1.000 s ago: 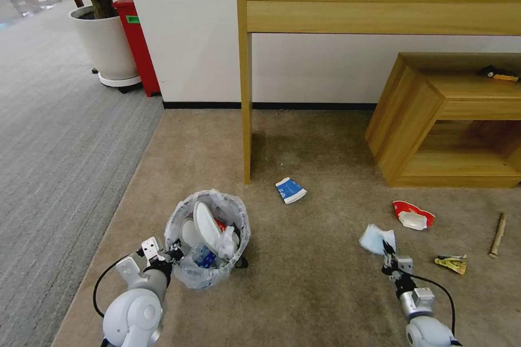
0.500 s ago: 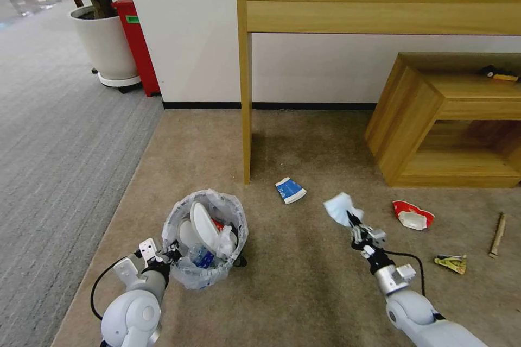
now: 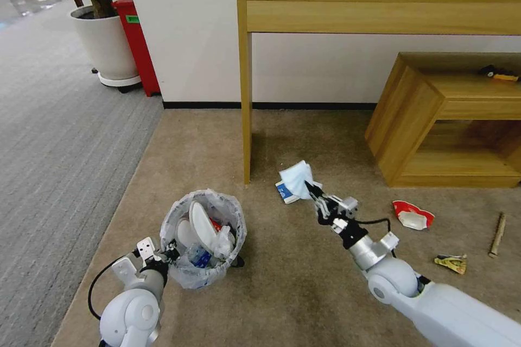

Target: Pick up the trash bin and place the garbage on the floor into it.

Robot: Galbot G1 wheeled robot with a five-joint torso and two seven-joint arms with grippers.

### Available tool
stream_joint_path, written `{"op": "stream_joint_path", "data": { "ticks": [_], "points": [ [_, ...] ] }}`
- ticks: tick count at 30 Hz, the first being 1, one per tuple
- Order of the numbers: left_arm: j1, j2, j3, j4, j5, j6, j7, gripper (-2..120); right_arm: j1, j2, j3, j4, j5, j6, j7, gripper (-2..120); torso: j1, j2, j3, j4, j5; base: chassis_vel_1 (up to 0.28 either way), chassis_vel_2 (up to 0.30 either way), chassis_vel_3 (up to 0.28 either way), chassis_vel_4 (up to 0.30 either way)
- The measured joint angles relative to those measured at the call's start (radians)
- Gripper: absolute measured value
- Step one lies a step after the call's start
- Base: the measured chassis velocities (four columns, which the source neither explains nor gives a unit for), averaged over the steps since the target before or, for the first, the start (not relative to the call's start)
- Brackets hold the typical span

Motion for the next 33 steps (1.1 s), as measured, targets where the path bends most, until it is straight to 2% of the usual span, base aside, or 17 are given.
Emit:
{"op": "stream_joint_path", "data": {
  "ticks": [2,4,5,7,8,14,25,33],
  "points": [
    [-0.003,-0.003,0.001,0.002,0.003,0.003,-0.002,0,0.066,0.004,-0.052,0.019,0.017,-0.002,0.006,0,0.0,0.0,0.0,0.0002,-0.0005,0.0,0.0,0.0,0.0],
    [-0.009,-0.008,0.001,0.006,0.007,0.006,-0.005,0,0.173,0.026,-0.162,0.051,0.054,-0.009,0.017,0,0.0,0.0,0.0,0.0003,-0.0002,0.0,0.0,0.0,0.0],
    [-0.009,-0.008,0.001,0.006,0.007,0.006,-0.005,0,0.173,0.026,-0.162,0.051,0.054,-0.009,0.017,0,0.0,0.0,0.0,0.0003,-0.0002,0.0,0.0,0.0,0.0],
    [-0.01,-0.008,-0.002,0.008,0.007,0.007,-0.005,0,0.235,0.055,-0.243,0.069,0.077,-0.012,0.027,0,0.0,0.0,0.0,0.0002,-0.0002,0.0,0.0,0.0,0.0],
    [-0.01,-0.008,-0.002,0.008,0.007,0.007,-0.005,0,0.235,0.055,-0.243,0.069,0.077,-0.012,0.027,0,0.0,0.0,0.0,0.0002,-0.0002,0.0,0.0,0.0,0.0],
    [-0.017,0.004,-0.014,0.008,-0.004,0.013,-0.013,0,0.318,0.135,-0.399,0.087,0.101,-0.023,0.056,0,0.0,0.0,0.0,0.0002,-0.0005,0.0,0.0,0.0,0.0],
    [-0.042,0.01,-0.008,0.009,-0.022,0.024,-0.028,0,0.331,0.193,-0.517,0.069,0.106,-0.03,0.072,0,0.0,0.0,0.0,0.0002,-0.0003,0.0,0.0,0.0,0.0],
    [-0.063,0.011,0.001,0.019,-0.03,0.027,-0.033,0,0.326,0.22,-0.557,0.027,0.106,-0.028,0.077,0,0.0,0.0,0.0,0.0001,-0.0002,0.0,0.0,0.0,0.0]
  ]
}}
